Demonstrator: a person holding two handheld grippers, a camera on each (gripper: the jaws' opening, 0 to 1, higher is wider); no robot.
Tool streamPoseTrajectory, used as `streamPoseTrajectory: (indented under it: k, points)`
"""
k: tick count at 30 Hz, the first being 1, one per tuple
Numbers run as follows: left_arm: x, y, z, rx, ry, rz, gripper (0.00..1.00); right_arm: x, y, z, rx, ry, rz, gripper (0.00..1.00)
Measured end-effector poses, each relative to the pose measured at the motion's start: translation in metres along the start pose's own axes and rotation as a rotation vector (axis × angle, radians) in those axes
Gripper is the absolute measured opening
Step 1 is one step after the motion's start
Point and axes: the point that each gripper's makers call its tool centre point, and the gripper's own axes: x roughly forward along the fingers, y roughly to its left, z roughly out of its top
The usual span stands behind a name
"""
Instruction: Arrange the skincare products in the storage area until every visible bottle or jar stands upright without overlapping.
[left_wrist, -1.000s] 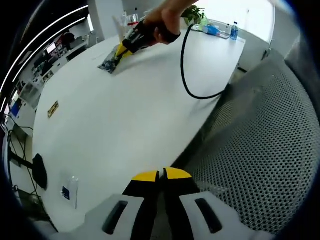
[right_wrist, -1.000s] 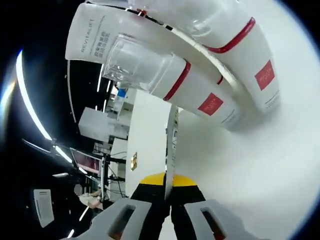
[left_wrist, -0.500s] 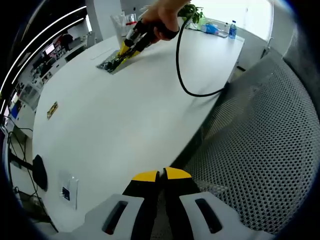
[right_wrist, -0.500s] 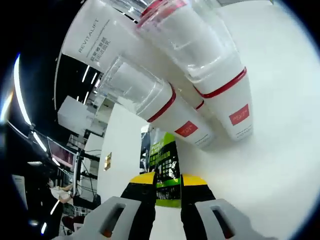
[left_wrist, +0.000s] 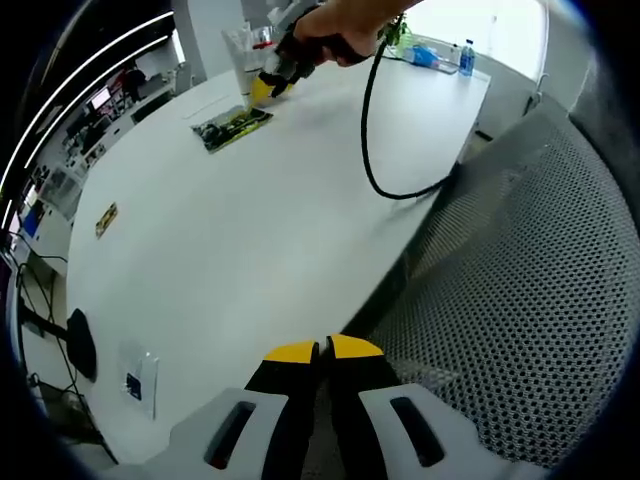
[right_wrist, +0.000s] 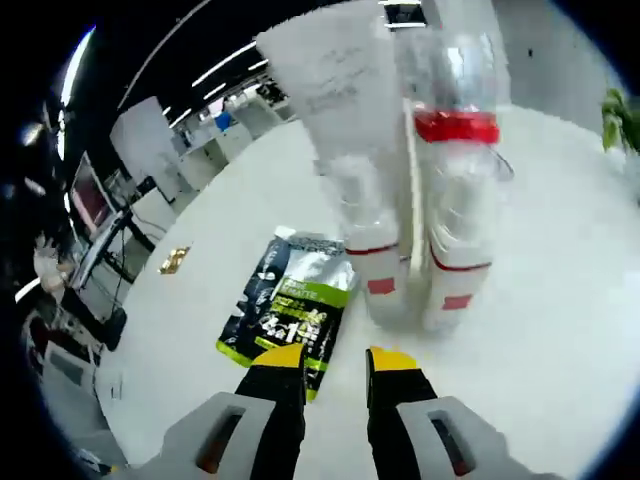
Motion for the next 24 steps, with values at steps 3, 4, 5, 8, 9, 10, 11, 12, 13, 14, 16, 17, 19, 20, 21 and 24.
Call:
streamPoseTrajectory:
  k: [3,4,5,8,9,10,11,12,13,14,16,17,19,20,21,24]
  points:
    - [0.0,0.001,-0.001,-0.004,0.004,0.002,0.0,0.012,0.03,0.009,-0.09,-0.01,0.058,0.25]
    - [0.0,0.001,-0.001,-0.005,0.004,0.003,0.0,0.02,0.039,0.009,-0.114,0.013,0.07,0.28]
    - [0.0,0.001,-0.001,-0.004,0.005,0.004,0.0,0.025,0.042,0.008,-0.128,0.026,0.069,0.32]
    - [0.0,0.001,-0.002,-0.006,0.011,0.006,0.0,0.042,0.041,0.004,-0.156,0.069,0.003,0.37]
    - [0.0,0.002,-0.002,-0.006,0.011,0.007,0.0,0.046,0.038,0.002,-0.195,0.086,-0.019,0.39]
    - [0.0,0.002,-0.002,-0.006,0.01,0.008,0.0,0.049,0.036,0.001,-0.228,0.091,-0.036,0.41]
    - [0.0,0.002,-0.002,-0.008,0.01,0.01,0.0,0.054,0.031,-0.003,-0.279,0.115,-0.056,0.45]
    - [0.0,0.003,-0.002,-0.008,0.01,0.011,0.0,0.056,0.028,-0.007,-0.297,0.13,-0.071,0.51]
    - [0.0,0.003,-0.002,-0.008,0.01,0.012,0.0,0.059,0.028,-0.01,-0.301,0.141,-0.067,0.54]
    - [-0.001,0.003,-0.001,-0.008,0.009,0.014,0.0,0.061,0.029,-0.015,-0.287,0.156,-0.048,0.52]
    - [0.0,0.003,-0.002,-0.009,0.009,0.016,0.0,0.059,0.032,-0.008,-0.227,0.097,-0.015,0.52]
    - [0.0,0.003,-0.002,-0.009,0.009,0.016,0.0,0.058,0.032,-0.007,-0.255,0.085,0.005,0.52]
    - [0.0,0.003,-0.002,-0.01,0.011,0.014,0.0,0.057,0.034,-0.007,-0.283,0.076,0.044,0.52]
    - [0.0,0.003,-0.002,-0.009,0.011,0.014,0.0,0.057,0.034,-0.007,-0.292,0.075,0.053,0.52]
    - [0.0,0.003,-0.002,-0.008,0.011,0.015,0.0,0.056,0.033,-0.008,-0.305,0.074,0.067,0.51]
    - [0.0,0.003,-0.001,-0.007,0.008,0.016,0.0,0.053,0.027,-0.009,-0.318,0.073,0.08,0.5]
